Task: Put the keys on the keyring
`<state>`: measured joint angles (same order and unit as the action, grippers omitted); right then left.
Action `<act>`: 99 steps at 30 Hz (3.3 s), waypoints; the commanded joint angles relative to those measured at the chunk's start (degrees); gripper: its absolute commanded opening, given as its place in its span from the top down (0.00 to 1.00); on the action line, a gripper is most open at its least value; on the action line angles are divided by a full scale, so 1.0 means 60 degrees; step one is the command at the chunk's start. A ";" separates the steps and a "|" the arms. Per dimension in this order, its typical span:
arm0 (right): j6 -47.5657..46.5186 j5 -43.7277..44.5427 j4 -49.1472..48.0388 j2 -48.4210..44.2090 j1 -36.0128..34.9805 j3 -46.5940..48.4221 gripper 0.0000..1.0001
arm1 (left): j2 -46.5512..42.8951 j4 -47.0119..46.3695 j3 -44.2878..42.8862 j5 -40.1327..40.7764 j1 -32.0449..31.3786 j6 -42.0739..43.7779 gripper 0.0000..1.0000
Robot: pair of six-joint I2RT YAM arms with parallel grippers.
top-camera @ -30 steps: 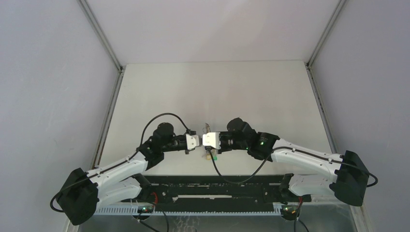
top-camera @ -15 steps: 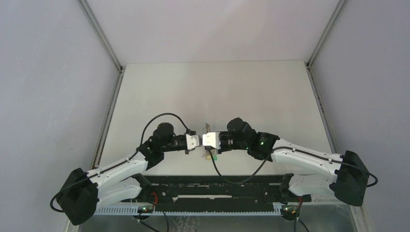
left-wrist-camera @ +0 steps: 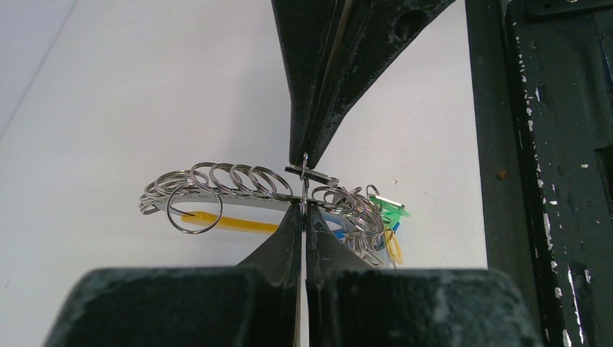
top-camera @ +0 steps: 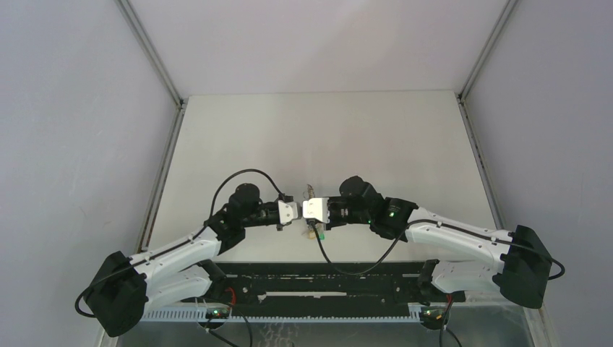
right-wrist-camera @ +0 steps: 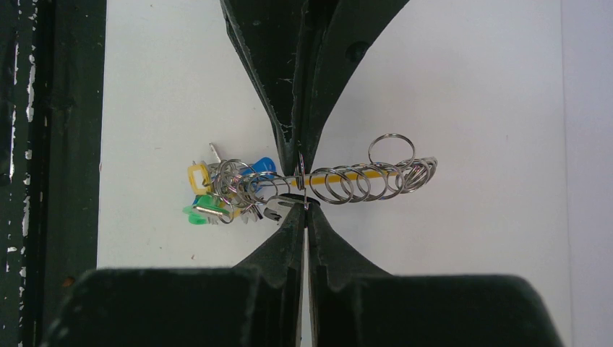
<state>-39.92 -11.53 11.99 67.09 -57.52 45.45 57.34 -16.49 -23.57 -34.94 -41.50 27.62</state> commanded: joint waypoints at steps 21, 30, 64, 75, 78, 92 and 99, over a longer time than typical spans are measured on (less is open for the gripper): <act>-0.0093 -0.0369 -0.0050 -0.0343 -0.0023 0.0272 1.00 | -0.0131 -0.0476 0.0007 -0.0055 -0.0027 0.0254 1.00; -0.0096 -0.0415 -0.0065 -0.0300 -0.0035 0.0272 1.00 | -0.0143 -0.0473 0.0018 -0.0042 -0.0027 0.0246 1.00; 0.0034 -0.0200 -0.0258 -0.0064 -0.0020 0.0347 1.00 | -0.0116 -0.0474 -0.0014 -0.0186 -0.0028 0.0252 1.00; 0.0042 -0.0188 -0.0267 -0.0029 -0.0006 0.0372 1.00 | -0.0080 -0.0474 -0.0018 -0.0225 -0.0027 0.0247 1.00; 0.0088 -0.0146 -0.0270 -0.0048 -0.0002 0.0365 1.00 | -0.0092 -0.0474 -0.0022 -0.0231 -0.0027 0.0253 1.00; 0.0173 -0.0149 -0.0377 -0.0020 -0.0005 0.0375 1.00 | -0.0123 -0.0474 -0.0010 -0.0245 -0.0043 0.0254 1.00; 0.0212 -0.0126 -0.0376 0.0066 -0.0003 0.0427 1.00 | -0.0123 -0.0474 -0.0007 -0.0304 -0.0042 0.0262 1.00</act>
<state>-39.64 -12.29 12.53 67.20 -57.52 45.47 57.34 -16.14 -23.57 -34.89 -41.50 28.10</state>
